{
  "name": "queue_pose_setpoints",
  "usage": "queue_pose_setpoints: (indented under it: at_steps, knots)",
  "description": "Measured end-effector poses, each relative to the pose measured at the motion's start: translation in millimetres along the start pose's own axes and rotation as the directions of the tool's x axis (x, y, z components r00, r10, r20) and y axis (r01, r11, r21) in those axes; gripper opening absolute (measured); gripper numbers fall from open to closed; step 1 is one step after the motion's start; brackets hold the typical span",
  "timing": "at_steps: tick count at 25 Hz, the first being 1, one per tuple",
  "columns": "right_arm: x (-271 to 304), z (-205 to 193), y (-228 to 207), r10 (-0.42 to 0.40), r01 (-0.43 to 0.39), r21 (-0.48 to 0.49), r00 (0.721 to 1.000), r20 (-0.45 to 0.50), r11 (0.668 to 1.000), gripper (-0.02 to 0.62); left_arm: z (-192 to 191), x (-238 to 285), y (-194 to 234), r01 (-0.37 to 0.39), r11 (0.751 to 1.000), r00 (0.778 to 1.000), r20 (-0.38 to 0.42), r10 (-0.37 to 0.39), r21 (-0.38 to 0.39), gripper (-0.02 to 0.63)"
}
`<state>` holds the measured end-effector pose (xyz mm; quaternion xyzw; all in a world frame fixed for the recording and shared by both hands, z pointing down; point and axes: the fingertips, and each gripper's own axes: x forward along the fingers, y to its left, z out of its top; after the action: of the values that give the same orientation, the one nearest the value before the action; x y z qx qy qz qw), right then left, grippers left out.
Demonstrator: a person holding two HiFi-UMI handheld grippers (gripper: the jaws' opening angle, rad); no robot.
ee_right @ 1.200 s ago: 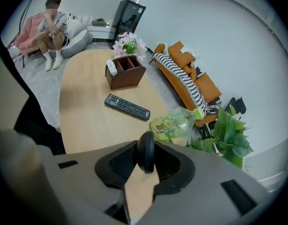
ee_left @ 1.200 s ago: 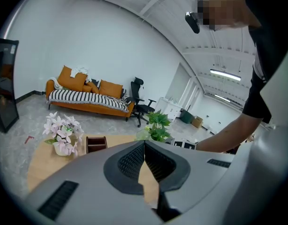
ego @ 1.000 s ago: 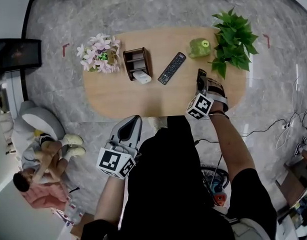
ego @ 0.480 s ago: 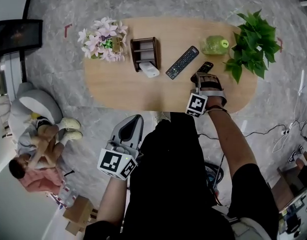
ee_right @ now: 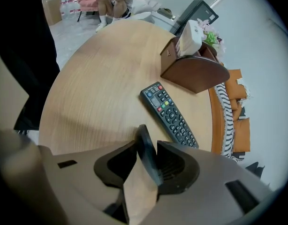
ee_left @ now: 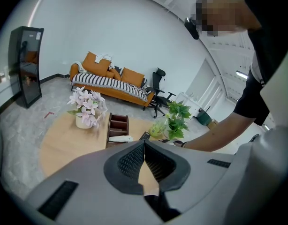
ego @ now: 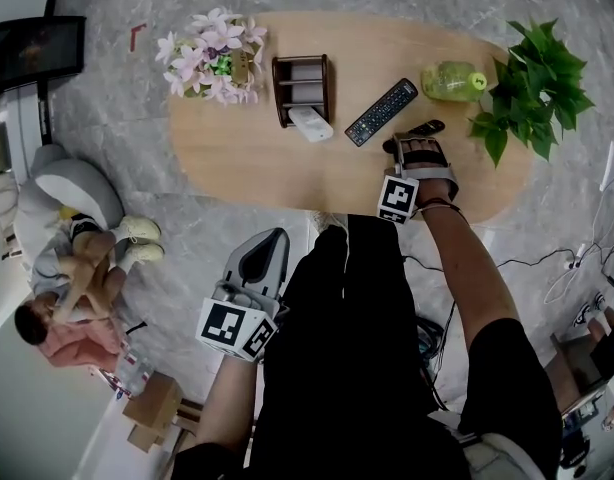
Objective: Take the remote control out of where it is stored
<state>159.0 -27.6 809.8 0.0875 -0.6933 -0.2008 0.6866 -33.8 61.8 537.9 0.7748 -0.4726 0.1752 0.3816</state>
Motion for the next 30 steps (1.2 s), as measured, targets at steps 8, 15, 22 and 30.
queue_pose_setpoints:
  at_steps: [8,15,22,30]
  knots:
    - [5.6,0.5,7.8,0.036,-0.036,0.079,0.999,0.011,0.996,0.12,-5.0,-7.3,11.4,-0.005,1.0,1.0,0.0,0.005,-0.014,0.008]
    - [3.3,-4.4,6.2,0.098,-0.102,0.201,0.995,0.028,0.974,0.206,-5.3,-11.3,13.4,0.017,1.0,1.0,0.005,-0.017,-0.012,0.008]
    - [-22.3,-5.6,-0.8,0.048,-0.054,0.271,0.998,0.027,0.961,0.205,9.7,-16.7,14.9,0.033,0.999,0.999,0.037,-0.033,0.011,0.008]
    - [-117.6,-4.0,-53.5,-0.065,-0.018,0.648,0.992,0.105,0.762,0.202,65.9,-36.2,6.4,0.06,0.992,0.988,0.138,-0.075,0.108,0.008]
